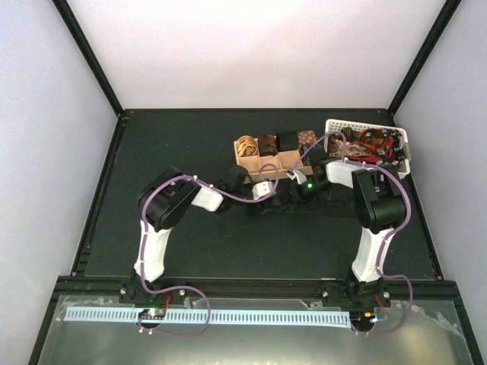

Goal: Roll the ties
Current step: Roll the tie at the center of the board.

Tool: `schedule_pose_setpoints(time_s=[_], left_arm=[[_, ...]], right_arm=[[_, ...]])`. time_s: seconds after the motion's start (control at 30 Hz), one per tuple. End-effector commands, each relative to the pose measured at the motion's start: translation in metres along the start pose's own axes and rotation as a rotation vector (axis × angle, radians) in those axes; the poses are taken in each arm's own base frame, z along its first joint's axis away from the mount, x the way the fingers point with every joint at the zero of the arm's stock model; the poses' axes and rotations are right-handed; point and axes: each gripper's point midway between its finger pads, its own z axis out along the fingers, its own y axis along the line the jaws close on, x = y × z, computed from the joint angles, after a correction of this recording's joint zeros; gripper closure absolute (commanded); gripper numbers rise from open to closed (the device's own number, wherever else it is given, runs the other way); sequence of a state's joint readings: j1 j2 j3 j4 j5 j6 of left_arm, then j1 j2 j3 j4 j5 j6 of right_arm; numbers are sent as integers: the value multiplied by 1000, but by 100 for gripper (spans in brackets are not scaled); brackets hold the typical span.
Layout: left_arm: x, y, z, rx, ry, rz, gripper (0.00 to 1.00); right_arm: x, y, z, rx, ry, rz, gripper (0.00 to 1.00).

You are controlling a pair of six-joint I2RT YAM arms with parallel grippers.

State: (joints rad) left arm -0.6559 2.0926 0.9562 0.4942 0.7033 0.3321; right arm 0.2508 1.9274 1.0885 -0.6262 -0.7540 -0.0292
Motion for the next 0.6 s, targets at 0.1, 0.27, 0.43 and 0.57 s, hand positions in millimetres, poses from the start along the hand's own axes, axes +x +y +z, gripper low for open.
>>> schedule_pose_setpoints(time_s=[0.1, 0.27, 0.43, 0.57], left_arm=[[15, -6, -10, -7, 142, 10, 66], [26, -7, -18, -32, 222, 34, 67], [30, -3, -16, -50, 267, 37, 68], [32, 0, -13, -59, 300, 29, 68]], right_arm=[[9, -10, -5, 40, 31, 21, 84], [-3, 3, -26, 19, -19, -16, 69], [-6, 32, -33, -73, -63, -26, 54], [-6, 36, -26, -78, -64, -27, 58]])
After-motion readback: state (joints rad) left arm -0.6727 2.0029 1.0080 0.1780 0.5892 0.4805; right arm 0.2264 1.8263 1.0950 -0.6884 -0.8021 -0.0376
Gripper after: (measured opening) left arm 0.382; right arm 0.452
